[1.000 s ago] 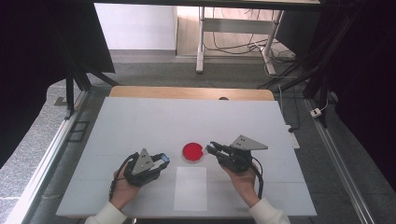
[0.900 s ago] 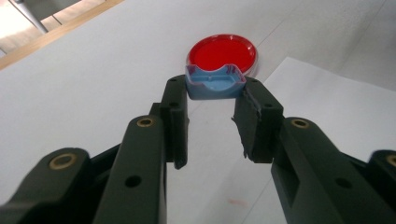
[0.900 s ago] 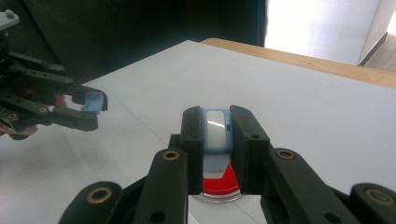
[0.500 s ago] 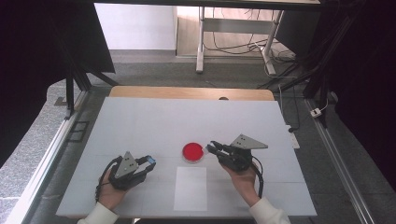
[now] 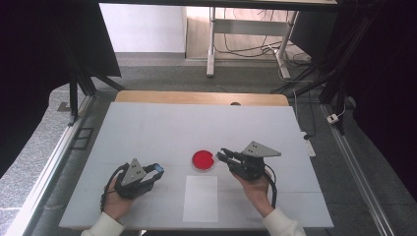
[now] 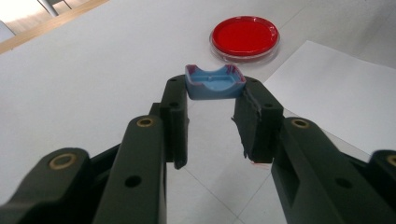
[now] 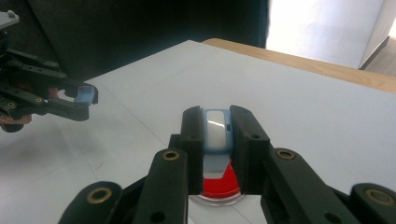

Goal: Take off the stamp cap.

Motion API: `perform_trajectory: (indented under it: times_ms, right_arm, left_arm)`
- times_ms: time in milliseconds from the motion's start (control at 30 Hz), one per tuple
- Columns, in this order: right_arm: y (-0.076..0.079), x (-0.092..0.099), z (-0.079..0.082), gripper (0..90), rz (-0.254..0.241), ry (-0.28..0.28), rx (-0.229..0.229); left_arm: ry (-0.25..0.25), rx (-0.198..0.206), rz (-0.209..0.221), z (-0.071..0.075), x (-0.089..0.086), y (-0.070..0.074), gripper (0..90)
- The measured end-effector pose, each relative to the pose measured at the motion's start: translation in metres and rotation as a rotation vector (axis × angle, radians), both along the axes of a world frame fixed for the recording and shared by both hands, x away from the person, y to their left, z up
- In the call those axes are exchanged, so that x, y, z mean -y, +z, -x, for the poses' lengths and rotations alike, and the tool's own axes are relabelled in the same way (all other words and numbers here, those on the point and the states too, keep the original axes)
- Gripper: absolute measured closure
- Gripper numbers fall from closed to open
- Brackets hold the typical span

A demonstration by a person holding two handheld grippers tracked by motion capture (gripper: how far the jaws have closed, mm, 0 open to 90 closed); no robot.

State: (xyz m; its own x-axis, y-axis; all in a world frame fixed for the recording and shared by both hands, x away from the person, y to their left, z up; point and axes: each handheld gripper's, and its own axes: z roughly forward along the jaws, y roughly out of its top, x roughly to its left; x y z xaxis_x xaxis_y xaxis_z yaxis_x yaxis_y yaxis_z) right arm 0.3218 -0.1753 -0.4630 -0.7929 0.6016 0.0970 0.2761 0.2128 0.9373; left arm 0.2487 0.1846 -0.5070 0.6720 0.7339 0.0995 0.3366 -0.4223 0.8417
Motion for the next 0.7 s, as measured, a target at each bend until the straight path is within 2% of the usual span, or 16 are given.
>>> perform_trajectory:
  times_ms: [433, 700]
  right_arm:
    - [0.002, -0.004, -0.005, 75.3, 0.013, 0.014, -0.001]
    - [0.005, -0.010, -0.014, 75.3, 0.019, 0.019, -0.011]
  left_arm:
    - [0.004, -0.004, 0.000, -0.002, 0.000, 0.000, 65.5]
    - [0.013, 0.002, 0.010, 0.001, -0.002, 0.002, 65.5]
